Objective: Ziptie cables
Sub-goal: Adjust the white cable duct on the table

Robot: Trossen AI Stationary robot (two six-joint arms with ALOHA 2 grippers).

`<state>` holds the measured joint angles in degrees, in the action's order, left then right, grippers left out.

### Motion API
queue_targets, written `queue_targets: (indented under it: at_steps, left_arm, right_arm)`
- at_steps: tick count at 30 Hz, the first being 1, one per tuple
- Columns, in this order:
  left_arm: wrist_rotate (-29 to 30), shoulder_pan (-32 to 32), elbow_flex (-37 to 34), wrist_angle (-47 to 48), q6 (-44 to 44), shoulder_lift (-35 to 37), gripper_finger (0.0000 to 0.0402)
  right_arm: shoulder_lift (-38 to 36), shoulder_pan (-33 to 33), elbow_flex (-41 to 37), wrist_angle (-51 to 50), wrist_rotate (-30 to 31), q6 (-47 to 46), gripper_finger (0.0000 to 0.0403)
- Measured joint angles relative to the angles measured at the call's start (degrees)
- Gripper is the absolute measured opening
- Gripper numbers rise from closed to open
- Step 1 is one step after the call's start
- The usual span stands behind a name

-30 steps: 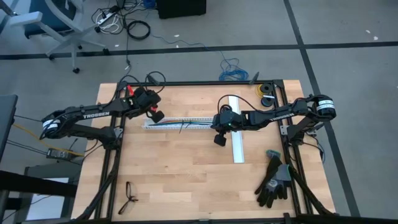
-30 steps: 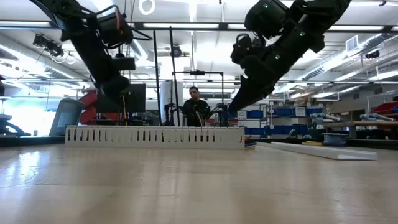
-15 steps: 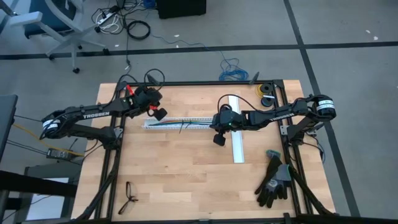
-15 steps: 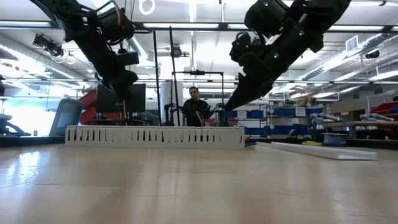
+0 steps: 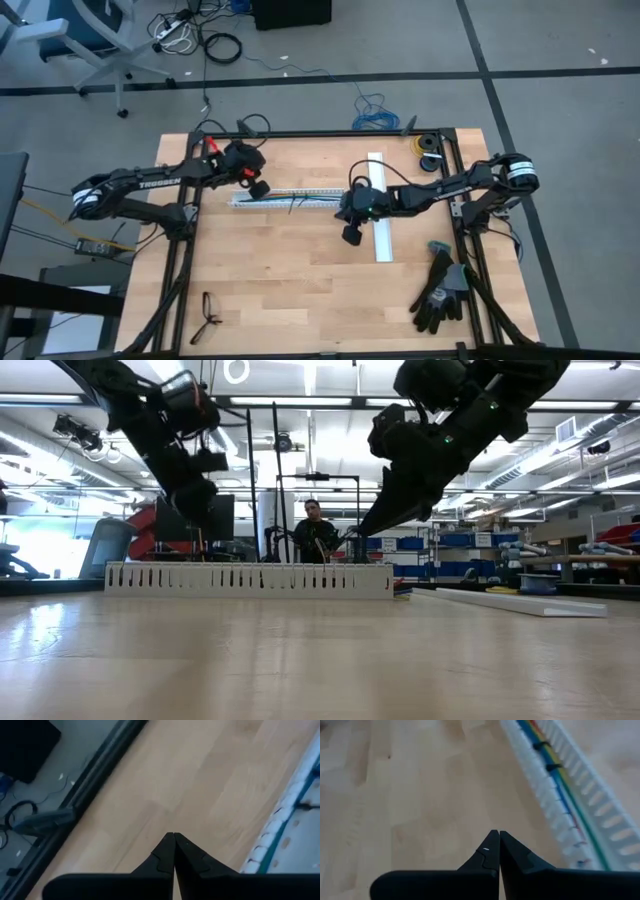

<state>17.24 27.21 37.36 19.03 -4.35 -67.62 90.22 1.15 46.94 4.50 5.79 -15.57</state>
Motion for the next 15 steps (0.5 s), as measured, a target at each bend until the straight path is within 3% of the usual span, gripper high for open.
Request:
queue_targets:
  at_steps: [5, 10, 15]
  left_arm:
    - [-1.5, 0.9, 0.0, 0.6, -1.4, -6.1, 0.0009]
    - [-12.4, 2.8, 0.0, 1.4, -1.4, -9.0, 0.0008]
    - [-12.9, 6.0, 0.0, 4.6, -1.1, -10.0, 0.0008]
  right_arm:
    - [4.6, 1.5, 0.1, 1.9, 0.2, -2.8, 0.0000]
    - [7.9, 1.8, 0.1, 5.0, 0.2, -5.7, 0.0000]
    - [9.6, 1.8, 0.6, 6.9, -0.2, -6.0, 0.0000]
